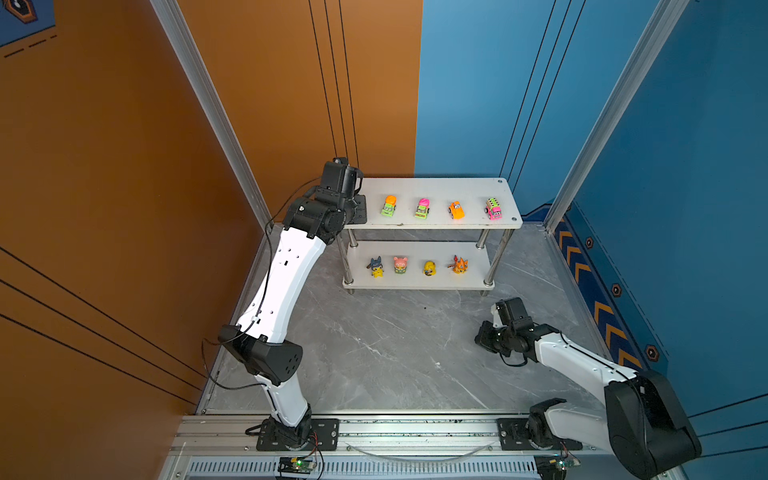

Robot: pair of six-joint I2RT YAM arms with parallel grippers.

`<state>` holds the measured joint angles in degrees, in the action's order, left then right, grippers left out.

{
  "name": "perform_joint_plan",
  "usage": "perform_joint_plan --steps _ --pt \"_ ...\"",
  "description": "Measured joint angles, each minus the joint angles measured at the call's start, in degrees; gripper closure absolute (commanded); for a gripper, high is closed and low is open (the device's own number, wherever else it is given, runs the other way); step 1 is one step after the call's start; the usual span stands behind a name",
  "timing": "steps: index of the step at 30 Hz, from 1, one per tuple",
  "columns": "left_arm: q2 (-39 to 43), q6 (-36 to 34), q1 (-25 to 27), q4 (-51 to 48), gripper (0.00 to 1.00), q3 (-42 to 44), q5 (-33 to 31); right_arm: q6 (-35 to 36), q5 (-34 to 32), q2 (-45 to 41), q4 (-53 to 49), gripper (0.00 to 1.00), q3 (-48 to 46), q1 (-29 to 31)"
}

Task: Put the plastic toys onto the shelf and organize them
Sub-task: 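Lower the car onto the top shelf at the end of the row, open left gripper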

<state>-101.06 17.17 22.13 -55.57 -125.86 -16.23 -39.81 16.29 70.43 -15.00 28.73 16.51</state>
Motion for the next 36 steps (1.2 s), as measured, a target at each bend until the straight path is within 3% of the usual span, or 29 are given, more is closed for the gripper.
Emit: perform_joint_plan --steps 3,5,8,11,17,23,26,29,30,31,36 --pt "0.0 0.42 0.0 0.24 0.75 0.17 0.0 0.0 0.0 0.0 0.11 0.96 -0.02 0.0" --pt "0.0 0.52 0.0 0.26 0.57 0.2 0.0 0.0 0.0 -0.02 0.17 0.96 -0.22 0.0" --pt "0.0 0.94 0.0 -0.02 0.42 0.26 0.0 0.0 0.0 -0.02 0.17 0.96 -0.46 0.0" --pt "0.0 1.11 0.07 -0.04 0.36 0.26 -0.02 0.0 0.0 -0.02 0.17 0.96 -0.48 0.0" --pt "0.0 1.07 1.18 -0.52 0.35 -0.94 -1.42 0.0 -0.02 -0.04 0.15 0.96 -0.52 0.0" --pt "4.13 -1.7 9.33 -0.26 0.25 -0.96 -11.13 1.55 -0.46 -3.02 -2.71 0.88 -0.02 -1.75" --pt "13.62 -4.85 17.0 5.88 0.19 9.97 -18.58 4.5 -4.13 -8.24 -7.93 0.72 2.82 -4.2" --pt "27.96 -9.7 25.99 19.56 0.16 32.37 -25.99 8.2 -11.19 -15.87 -12.15 0.48 7.43 -5.2" --pt "31.91 -11.3 28.48 24.81 0.15 40.63 -28.2 9.14 -13.7 -19.12 -12.9 0.08 8.68 -5.25" --pt "35.39 -12.61 30.42 29.51 0.05 48.26 -30.34 9.97 -15.82 -22.18 -13.16 0.0 9.4 -5.29" --pt "40.65 -16.37 34.86 47.93 0.02 76.72 -37.38 14.78 -26.05 -35.56 -11.89 0.0 7.21 -5.27"
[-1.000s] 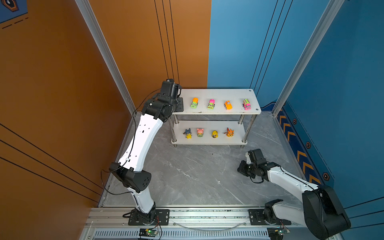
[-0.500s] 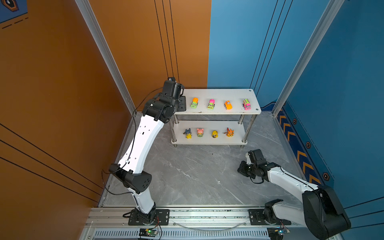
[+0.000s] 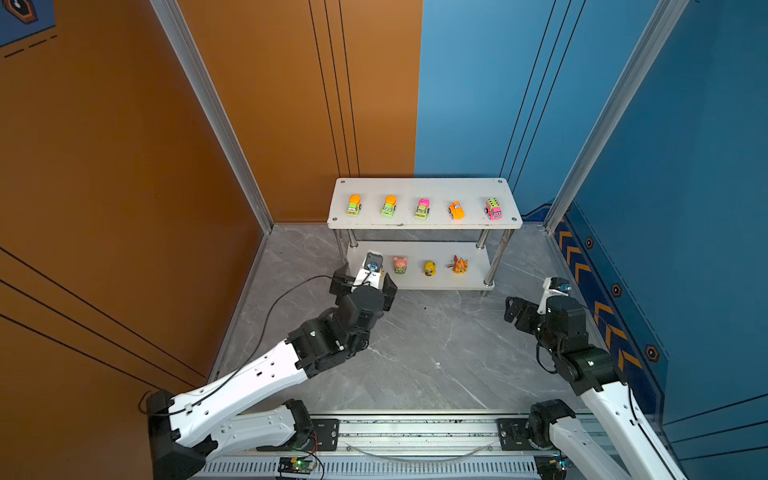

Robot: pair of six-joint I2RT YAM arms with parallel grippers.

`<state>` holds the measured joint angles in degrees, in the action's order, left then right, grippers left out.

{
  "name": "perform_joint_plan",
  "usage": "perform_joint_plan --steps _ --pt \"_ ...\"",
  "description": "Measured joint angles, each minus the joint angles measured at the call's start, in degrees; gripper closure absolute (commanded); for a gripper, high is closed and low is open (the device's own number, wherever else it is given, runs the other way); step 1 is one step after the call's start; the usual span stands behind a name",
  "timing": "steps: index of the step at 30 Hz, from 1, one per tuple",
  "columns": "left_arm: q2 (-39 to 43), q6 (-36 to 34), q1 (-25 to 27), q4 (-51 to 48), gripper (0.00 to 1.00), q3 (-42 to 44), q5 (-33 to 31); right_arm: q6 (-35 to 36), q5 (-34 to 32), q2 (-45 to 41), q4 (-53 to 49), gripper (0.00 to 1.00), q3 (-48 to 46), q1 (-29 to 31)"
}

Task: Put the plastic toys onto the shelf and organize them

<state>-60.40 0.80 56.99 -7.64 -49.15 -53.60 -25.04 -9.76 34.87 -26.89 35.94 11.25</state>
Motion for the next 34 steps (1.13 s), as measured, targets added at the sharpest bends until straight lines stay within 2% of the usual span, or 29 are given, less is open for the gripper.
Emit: perform_joint_plan --steps 4,8,11,14,16,18,22,25,26,30,34 --pt "-0.68 -4.24 -0.81 12.79 0.02 18.05 -1.81 3.23 -7.45 -4.31 3.67 0.0 -7.52 0.04" --pt "0.98 -6.6 -9.77 26.12 0.02 29.86 0.61 5.77 -13.11 -5.22 11.58 0.0 -15.72 0.04" --pt "6.25 -6.6 -22.01 33.44 0.02 35.6 6.93 8.92 -14.36 -4.9 19.41 0.0 -21.05 0.02" --pt "10.56 -6.12 -37.05 37.57 0.02 37.48 17.99 11.8 -14.99 -2.29 27.8 0.0 -24.41 -0.17" --pt "9.29 -5.51 -45.46 41.75 0.02 38.56 24.81 13.2 -15.04 0.92 34.49 0.0 -26.62 -1.27" --pt "4.39 -4.87 -49.59 47.93 0.02 39.91 30.08 13.92 -14.4 5.07 40.13 0.0 -28.0 -3.37" --pt "-15.37 -5.38 -51.3 60.13 0.02 40.11 39.26 14.12 -13.44 16.31 49.59 0.0 -27.8 -7.52" --pt "-29.07 -6.1 -51.28 69.48 0.02 38.47 42.53 14.21 -12.02 25.59 53.18 0.0 -24.83 -9.44" --pt "-31.12 -5.9 -51.49 70.79 0.02 38.21 43.28 14.38 -11.39 27.85 54.34 0.0 -23.78 -9.62" --pt "-29.53 -5.01 -54.55 72.87 0.02 37.44 47.95 15.72 -9.07 36.98 60.98 0.0 -19.08 -9.7" --pt "-29.57 -4.92 -54.66 74.44 0.02 35.8 50.51 16.55 -8.15 44.65 69.46 0.0 -17.09 -9.77"
